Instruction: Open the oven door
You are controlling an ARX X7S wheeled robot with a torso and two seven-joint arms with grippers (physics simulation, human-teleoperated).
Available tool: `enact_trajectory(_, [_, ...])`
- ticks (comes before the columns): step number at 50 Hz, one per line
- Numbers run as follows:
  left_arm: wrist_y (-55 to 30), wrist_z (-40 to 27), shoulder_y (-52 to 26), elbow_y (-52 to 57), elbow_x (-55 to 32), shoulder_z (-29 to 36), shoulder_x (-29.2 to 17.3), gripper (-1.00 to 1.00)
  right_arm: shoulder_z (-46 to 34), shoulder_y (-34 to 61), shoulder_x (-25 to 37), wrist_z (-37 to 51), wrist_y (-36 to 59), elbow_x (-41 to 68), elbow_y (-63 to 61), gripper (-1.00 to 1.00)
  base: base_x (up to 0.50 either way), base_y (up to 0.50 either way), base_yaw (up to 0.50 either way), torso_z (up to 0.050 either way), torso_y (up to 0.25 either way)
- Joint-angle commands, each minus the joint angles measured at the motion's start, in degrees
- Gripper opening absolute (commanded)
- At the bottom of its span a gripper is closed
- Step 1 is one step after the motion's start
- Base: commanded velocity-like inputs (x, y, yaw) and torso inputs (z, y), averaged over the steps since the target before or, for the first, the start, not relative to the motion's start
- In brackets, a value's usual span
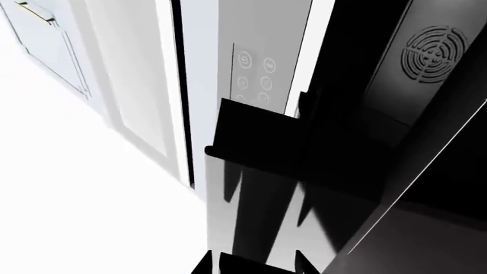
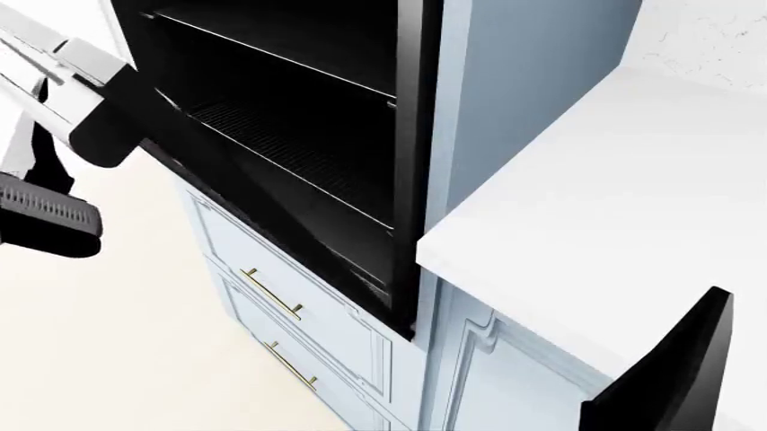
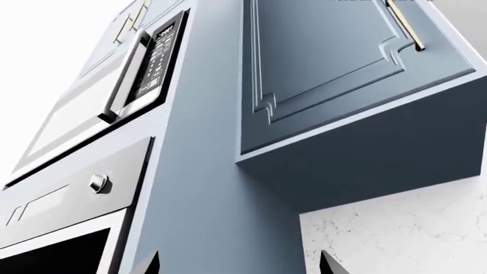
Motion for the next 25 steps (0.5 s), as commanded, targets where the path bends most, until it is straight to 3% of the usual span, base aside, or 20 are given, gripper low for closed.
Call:
enact_trajectory(1, [10.8,-8.6,4.8,-3.3,-0.3,0.5,-2.0,-1.00,-0.1,0.0,-0.1,0.0,-0.1,-0.4,0.0,1.00,0.00,0.00,0.00,0.000,0.000])
enact_trajectory(8, [14.9,-17.5,7.0,-5.0,2.2,0.6,-3.3,-1.00,-0.1,0.2,0.0,-0.1,0.1,-0.3,-0.1,1.00,0.00,0.00,0.00,0.000,0.000])
enact_trajectory(25, [22.8,-25.1,12.5,-11.2,5.7,3.7,-2.9,-1.00,0.1,0.5,0.0,0.0,0.2,-0.1,-0.3,1.00,0.00,0.00,0.00,0.001,0.000])
